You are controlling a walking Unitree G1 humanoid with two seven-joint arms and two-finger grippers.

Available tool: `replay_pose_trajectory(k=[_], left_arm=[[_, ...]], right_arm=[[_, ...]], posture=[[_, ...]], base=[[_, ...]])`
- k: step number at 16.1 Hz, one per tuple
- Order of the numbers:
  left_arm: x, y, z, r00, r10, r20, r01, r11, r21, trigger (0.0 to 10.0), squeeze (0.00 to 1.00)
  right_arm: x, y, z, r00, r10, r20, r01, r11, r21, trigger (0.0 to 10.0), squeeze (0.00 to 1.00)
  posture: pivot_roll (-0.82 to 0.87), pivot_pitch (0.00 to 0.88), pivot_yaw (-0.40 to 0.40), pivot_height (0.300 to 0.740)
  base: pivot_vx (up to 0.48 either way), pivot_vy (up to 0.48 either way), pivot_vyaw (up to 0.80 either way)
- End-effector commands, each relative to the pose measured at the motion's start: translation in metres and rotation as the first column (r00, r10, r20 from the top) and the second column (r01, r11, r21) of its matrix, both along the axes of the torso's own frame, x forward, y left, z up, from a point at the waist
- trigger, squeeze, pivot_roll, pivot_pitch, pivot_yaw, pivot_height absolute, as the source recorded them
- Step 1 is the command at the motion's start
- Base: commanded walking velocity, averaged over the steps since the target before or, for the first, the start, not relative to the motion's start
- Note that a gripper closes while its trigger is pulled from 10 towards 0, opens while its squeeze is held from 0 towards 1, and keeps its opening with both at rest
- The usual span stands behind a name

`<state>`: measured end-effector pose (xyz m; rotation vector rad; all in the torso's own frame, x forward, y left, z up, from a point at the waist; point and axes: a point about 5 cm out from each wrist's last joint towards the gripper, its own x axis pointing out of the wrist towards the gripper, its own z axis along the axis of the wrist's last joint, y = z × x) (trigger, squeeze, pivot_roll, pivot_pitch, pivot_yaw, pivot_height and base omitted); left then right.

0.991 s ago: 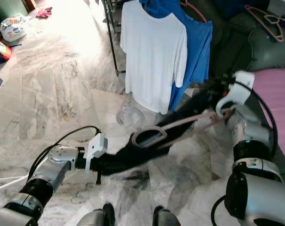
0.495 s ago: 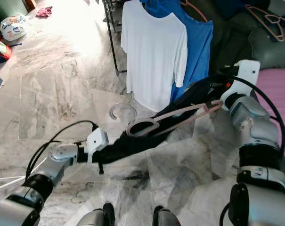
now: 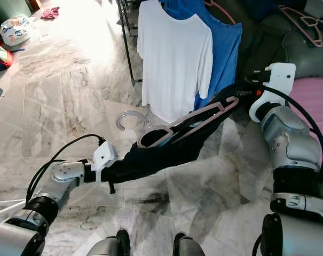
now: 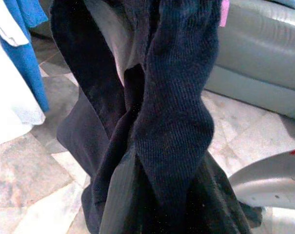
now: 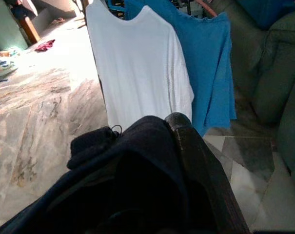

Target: Hang hanger

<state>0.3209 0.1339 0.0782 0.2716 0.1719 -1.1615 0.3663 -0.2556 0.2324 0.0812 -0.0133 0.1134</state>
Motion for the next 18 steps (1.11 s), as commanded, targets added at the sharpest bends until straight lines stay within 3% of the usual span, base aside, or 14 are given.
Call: replay_pose_trajectory(k=[1,7,10,15,18], left_arm=[[-0.011,0.028,-0.019,0.996,0.043,-0.078,-0.035,0.994,0.102,0.0,0.00],[-0.016,0.029,-0.026,0.999,-0.015,-0.032,0.023,0.969,0.247,0.0,0.00],[-0.012,0.019,-0.019,0.999,-0.041,-0.017,0.044,0.983,0.179,0.0,0.00],[-0.018,0.024,-0.033,0.999,-0.035,-0.031,0.043,0.949,0.313,0.0,0.00],[-0.020,0.029,-0.040,0.999,-0.013,-0.043,0.029,0.918,0.396,0.0,0.00]], right_arm=[[-0.009,-0.019,0.025,0.994,-0.061,0.088,0.063,0.998,-0.029,0.0,0.00],[-0.011,-0.012,0.032,0.994,-0.041,0.099,0.044,0.998,-0.033,0.0,0.00],[-0.009,-0.011,0.021,0.996,-0.058,0.069,0.062,0.996,-0.061,0.0,0.00],[-0.006,0.005,0.030,0.995,-0.021,0.093,0.025,0.999,-0.047,0.0,0.00],[-0.007,0.003,0.043,0.992,-0.031,0.124,0.036,0.999,-0.036,0.0,0.00]], posture=[[-0.08,0.245,0.036,0.740],[-0.09,0.247,0.038,0.740],[-0.09,0.250,0.036,0.740],[-0.09,0.251,0.041,0.740],[-0.09,0.250,0.041,0.740]], base=[[0.000,0.000,0.00],[0.000,0.000,0.00],[0.000,0.000,0.00],[0.000,0.000,0.00],[0.000,0.000,0.00]])
